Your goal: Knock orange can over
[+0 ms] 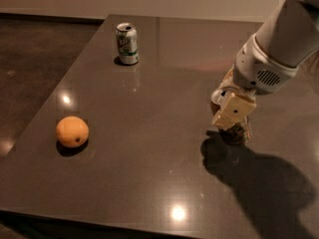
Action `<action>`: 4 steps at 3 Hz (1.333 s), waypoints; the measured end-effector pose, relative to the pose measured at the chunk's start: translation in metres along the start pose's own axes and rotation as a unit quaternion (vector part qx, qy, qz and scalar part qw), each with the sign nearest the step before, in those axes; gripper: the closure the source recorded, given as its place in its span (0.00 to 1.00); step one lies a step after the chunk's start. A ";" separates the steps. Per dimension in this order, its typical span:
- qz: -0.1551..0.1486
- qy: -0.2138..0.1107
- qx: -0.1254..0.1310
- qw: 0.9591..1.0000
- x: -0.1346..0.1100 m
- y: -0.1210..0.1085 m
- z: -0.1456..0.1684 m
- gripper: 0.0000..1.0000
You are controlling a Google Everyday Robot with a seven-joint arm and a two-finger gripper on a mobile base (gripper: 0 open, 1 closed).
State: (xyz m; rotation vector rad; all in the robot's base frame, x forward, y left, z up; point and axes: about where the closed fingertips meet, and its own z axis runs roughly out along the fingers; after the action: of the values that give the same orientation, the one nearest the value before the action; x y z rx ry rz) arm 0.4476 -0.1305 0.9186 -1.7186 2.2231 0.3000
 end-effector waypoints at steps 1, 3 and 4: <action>-0.004 0.077 0.012 0.997 0.012 -0.005 0.005 0.83; -0.021 0.156 0.021 0.987 0.010 -0.009 0.021 0.35; -0.029 0.173 0.017 0.984 0.007 -0.010 0.029 0.13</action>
Offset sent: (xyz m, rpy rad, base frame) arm 0.0060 -0.0060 -0.0235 -0.3928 0.0388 0.0171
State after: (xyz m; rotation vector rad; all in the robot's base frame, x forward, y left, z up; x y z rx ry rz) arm 0.4591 -0.1288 0.8893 -1.9349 2.3882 -0.0549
